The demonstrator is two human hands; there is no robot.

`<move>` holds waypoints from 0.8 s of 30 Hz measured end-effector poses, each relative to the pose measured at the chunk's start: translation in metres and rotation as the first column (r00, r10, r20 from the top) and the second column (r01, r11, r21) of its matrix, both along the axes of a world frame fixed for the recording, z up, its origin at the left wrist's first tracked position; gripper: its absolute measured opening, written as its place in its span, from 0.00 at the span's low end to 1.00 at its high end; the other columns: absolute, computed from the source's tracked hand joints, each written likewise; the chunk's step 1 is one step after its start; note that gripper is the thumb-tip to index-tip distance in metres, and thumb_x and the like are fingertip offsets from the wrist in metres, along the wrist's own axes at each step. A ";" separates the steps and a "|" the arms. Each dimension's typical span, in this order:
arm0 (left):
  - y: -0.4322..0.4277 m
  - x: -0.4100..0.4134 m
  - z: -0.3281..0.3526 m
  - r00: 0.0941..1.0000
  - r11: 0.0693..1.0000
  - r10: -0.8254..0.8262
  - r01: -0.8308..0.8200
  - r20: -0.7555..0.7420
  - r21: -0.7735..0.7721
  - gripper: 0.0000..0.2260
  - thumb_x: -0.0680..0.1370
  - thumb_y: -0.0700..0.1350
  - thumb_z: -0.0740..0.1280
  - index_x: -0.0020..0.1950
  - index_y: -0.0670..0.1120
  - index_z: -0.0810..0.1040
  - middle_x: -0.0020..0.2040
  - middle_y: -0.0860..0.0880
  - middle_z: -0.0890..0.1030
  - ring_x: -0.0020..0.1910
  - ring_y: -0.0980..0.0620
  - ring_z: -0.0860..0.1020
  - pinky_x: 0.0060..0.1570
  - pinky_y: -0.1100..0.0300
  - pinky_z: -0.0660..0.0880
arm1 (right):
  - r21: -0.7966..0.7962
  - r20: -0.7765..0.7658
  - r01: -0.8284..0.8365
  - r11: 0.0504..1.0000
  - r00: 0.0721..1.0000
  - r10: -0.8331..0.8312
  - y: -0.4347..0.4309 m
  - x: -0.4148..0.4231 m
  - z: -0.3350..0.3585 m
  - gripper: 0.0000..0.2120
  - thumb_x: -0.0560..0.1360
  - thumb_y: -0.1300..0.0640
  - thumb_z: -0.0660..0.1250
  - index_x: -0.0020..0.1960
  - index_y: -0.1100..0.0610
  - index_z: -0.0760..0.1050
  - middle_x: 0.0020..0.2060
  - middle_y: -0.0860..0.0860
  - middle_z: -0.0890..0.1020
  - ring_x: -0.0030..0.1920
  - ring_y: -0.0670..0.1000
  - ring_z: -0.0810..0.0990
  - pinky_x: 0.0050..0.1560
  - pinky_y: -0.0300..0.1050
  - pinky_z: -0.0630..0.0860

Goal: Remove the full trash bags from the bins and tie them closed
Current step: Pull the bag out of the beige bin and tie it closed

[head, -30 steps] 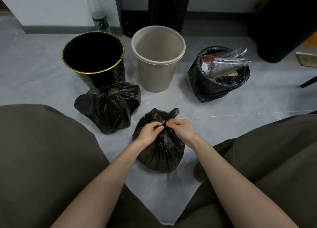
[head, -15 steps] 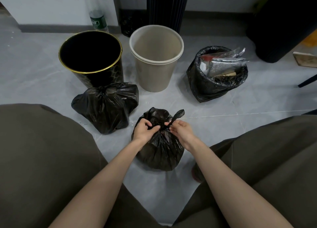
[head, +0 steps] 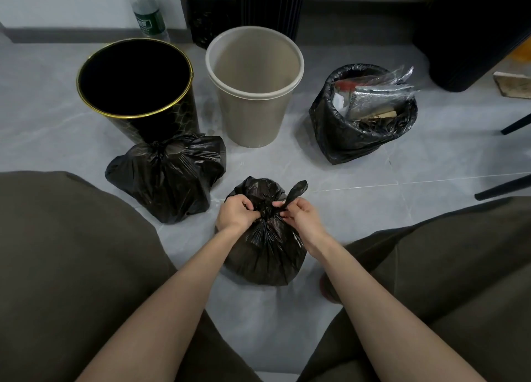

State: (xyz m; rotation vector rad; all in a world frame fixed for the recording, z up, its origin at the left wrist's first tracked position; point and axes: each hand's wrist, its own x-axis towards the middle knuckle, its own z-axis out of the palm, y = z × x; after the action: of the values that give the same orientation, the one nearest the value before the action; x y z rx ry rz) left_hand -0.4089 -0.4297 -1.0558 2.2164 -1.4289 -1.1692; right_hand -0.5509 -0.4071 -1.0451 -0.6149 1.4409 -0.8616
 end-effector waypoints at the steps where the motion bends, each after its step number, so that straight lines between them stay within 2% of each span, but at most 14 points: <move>1: -0.001 0.001 -0.001 0.998 1.000 -0.010 0.010 -0.065 -0.007 0.10 0.68 0.42 0.73 0.33 0.51 0.73 0.38 0.51 0.77 0.40 0.52 0.76 0.41 0.62 0.70 | -0.014 -0.019 -0.012 1.000 1.000 0.012 -0.001 0.001 0.000 0.12 0.80 0.65 0.53 0.41 0.54 0.67 0.47 0.49 0.83 0.37 0.45 0.72 0.43 0.36 0.73; 4: 0.001 0.001 -0.001 0.958 1.000 0.009 -0.014 -0.288 -0.015 0.08 0.70 0.40 0.69 0.38 0.53 0.77 0.39 0.53 0.79 0.42 0.54 0.76 0.45 0.62 0.72 | -0.058 -0.071 -0.016 0.998 0.997 0.012 -0.003 0.003 0.001 0.12 0.81 0.64 0.50 0.42 0.54 0.63 0.51 0.55 0.82 0.37 0.44 0.75 0.44 0.37 0.73; 6: 0.002 -0.001 0.003 0.925 0.999 0.040 -0.035 -0.378 0.020 0.05 0.73 0.43 0.67 0.40 0.53 0.80 0.36 0.56 0.79 0.41 0.56 0.75 0.43 0.62 0.70 | -0.080 -0.112 -0.012 0.997 0.994 0.003 -0.003 0.002 0.000 0.12 0.82 0.64 0.47 0.43 0.53 0.63 0.50 0.57 0.81 0.37 0.42 0.77 0.43 0.36 0.74; 7: 0.002 -0.002 0.004 0.911 0.998 0.064 -0.050 -0.408 0.046 0.04 0.73 0.46 0.67 0.40 0.51 0.82 0.35 0.56 0.79 0.41 0.56 0.75 0.42 0.62 0.70 | -0.083 -0.134 -0.023 0.996 0.991 0.012 -0.003 0.002 0.000 0.12 0.82 0.64 0.47 0.44 0.53 0.63 0.49 0.58 0.81 0.38 0.43 0.77 0.43 0.36 0.73; 10: 0.001 0.000 0.005 0.897 0.995 0.092 -0.065 -0.433 0.077 0.10 0.71 0.53 0.72 0.44 0.47 0.83 0.39 0.54 0.82 0.42 0.58 0.77 0.46 0.65 0.72 | -0.053 -0.228 -0.099 0.994 0.970 0.085 -0.003 -0.001 -0.003 0.08 0.83 0.61 0.48 0.50 0.56 0.65 0.50 0.59 0.81 0.40 0.47 0.75 0.45 0.39 0.73; 13: 0.004 0.001 0.002 0.903 0.997 0.078 -0.067 -0.422 0.041 0.08 0.69 0.46 0.76 0.45 0.44 0.83 0.41 0.52 0.82 0.44 0.59 0.77 0.44 0.69 0.69 | -0.032 -0.222 -0.129 0.991 0.968 0.119 -0.001 -0.003 -0.001 0.10 0.82 0.61 0.47 0.47 0.54 0.65 0.45 0.55 0.81 0.40 0.48 0.74 0.46 0.40 0.73; 15: 0.005 0.002 -0.001 0.922 0.998 0.064 -0.063 -0.381 0.015 0.09 0.69 0.45 0.76 0.46 0.43 0.84 0.45 0.49 0.83 0.45 0.57 0.76 0.46 0.68 0.69 | -0.030 -0.193 -0.127 0.991 0.974 0.119 -0.001 -0.003 0.002 0.12 0.82 0.62 0.47 0.44 0.52 0.64 0.42 0.52 0.81 0.39 0.47 0.75 0.44 0.38 0.73; 19: 0.001 0.000 -0.005 0.987 1.000 -0.023 0.022 -0.162 -0.004 0.08 0.70 0.48 0.75 0.46 0.47 0.85 0.48 0.50 0.84 0.49 0.54 0.79 0.50 0.64 0.72 | 0.012 -0.098 -0.064 0.998 0.993 0.065 0.001 -0.005 0.003 0.12 0.81 0.64 0.49 0.42 0.53 0.65 0.45 0.53 0.81 0.38 0.47 0.76 0.43 0.38 0.75; 23: -0.003 -0.001 0.005 0.983 0.984 -0.176 0.175 0.057 0.018 0.01 0.68 0.47 0.74 0.39 0.51 0.84 0.43 0.54 0.84 0.48 0.54 0.80 0.43 0.63 0.72 | 0.060 -0.033 -0.049 0.997 0.998 0.051 0.004 -0.004 0.000 0.11 0.79 0.65 0.53 0.43 0.54 0.67 0.40 0.51 0.83 0.37 0.46 0.75 0.44 0.38 0.74; 24: -0.004 -0.001 0.007 0.976 0.981 -0.196 0.193 0.097 0.031 0.03 0.68 0.46 0.74 0.35 0.52 0.82 0.41 0.54 0.83 0.46 0.53 0.80 0.41 0.62 0.72 | 0.066 -0.028 -0.055 0.996 0.998 0.057 0.004 -0.004 -0.001 0.11 0.79 0.65 0.53 0.43 0.54 0.68 0.39 0.51 0.83 0.36 0.45 0.75 0.44 0.38 0.74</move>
State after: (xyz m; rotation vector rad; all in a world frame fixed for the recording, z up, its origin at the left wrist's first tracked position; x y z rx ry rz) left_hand -0.4096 -0.4338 -1.0487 2.2181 -1.7147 -1.1518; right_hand -0.5544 -0.4032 -1.0465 -0.6181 1.4669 -0.7612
